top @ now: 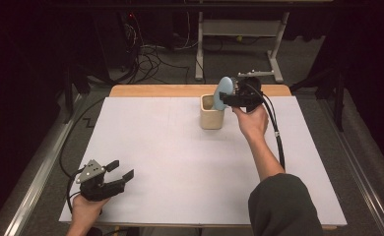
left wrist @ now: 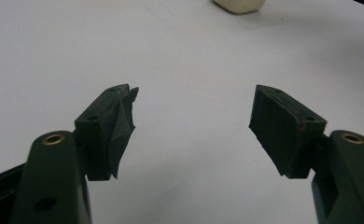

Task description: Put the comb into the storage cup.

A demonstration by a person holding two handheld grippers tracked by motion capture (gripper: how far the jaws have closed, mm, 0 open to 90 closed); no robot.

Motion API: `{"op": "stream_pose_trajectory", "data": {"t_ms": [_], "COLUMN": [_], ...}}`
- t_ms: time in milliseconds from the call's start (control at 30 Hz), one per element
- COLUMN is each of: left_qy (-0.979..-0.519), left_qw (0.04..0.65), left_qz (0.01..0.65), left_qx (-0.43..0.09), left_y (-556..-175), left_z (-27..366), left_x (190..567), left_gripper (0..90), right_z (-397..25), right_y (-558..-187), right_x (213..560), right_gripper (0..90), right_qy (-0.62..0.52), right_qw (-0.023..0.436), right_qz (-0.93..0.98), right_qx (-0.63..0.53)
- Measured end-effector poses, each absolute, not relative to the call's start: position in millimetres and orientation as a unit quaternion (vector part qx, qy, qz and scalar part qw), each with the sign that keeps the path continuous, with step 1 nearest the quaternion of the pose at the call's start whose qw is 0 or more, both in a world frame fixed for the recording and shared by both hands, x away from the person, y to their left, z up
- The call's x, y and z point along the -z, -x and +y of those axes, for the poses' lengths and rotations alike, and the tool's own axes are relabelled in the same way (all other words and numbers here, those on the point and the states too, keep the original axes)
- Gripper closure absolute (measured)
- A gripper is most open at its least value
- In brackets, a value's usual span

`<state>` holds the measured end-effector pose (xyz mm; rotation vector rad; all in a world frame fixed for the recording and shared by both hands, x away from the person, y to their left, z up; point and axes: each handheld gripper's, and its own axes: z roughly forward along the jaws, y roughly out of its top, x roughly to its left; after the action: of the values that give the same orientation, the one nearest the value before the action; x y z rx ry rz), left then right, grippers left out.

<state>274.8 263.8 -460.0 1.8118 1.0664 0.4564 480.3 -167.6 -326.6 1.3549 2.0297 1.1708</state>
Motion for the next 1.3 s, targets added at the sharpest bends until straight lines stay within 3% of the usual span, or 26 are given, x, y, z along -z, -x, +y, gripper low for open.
{"op": "stream_pose_trajectory", "data": {"t_ms": [1300], "left_qy": [-0.741], "left_qw": [0.473], "left_qz": [0.438], "left_qx": [-0.187], "left_y": [-274.3], "left_z": [264.9], "left_x": [460.3], "left_gripper": [30.9], "right_z": [-187.0], "right_y": [-456.7], "right_x": [331.4], "right_gripper": [33.0], "right_qy": [-0.471], "right_qw": [0.222], "right_qz": [0.730], "right_qx": [-0.442]}}
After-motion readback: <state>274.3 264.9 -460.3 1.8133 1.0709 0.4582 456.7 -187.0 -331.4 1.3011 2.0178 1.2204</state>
